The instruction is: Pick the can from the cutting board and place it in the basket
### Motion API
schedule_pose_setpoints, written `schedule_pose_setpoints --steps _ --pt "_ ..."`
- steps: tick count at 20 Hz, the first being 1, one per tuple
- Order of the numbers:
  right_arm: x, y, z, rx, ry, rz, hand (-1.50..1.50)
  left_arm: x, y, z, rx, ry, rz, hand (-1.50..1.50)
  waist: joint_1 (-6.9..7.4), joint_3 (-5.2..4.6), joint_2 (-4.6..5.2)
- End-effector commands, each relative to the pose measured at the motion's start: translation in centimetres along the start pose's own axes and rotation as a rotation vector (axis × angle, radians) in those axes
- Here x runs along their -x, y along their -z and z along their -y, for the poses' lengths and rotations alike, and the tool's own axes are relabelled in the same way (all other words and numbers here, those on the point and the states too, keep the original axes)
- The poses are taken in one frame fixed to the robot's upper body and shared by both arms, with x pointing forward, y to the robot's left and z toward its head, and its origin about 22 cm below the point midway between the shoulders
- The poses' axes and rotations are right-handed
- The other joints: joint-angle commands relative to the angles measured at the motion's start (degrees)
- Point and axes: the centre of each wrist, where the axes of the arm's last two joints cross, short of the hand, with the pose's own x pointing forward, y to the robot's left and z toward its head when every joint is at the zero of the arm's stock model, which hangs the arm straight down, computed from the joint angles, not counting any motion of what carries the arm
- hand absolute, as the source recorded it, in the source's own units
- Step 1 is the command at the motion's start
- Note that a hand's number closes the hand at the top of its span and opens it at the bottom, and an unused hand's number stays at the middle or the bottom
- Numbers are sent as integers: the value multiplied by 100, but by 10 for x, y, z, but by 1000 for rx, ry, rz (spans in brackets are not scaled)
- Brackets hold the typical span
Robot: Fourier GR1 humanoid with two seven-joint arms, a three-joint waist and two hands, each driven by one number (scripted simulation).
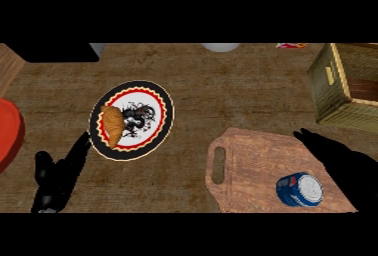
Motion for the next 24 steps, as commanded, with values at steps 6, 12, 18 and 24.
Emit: schedule_pose_setpoints --steps 6,12,18,24 --pt "5 20 -23 -61 -53 -68 -150 35 -18 -9 -10 -9 -141 0 24 -72 55" --pt "-2 21 -30 -75 -32 -40 -150 36 6 9 -11 -16 -140 0 -45 -75 63" --pt "5 30 -42 -62 -36 -39 -150 27 9 13 -9 -5 -135 0 -48 -73 60" --pt "-5 43 -43 -41 -109 10 150 24 5 6 6 -5 -137 0 20 -71 68"
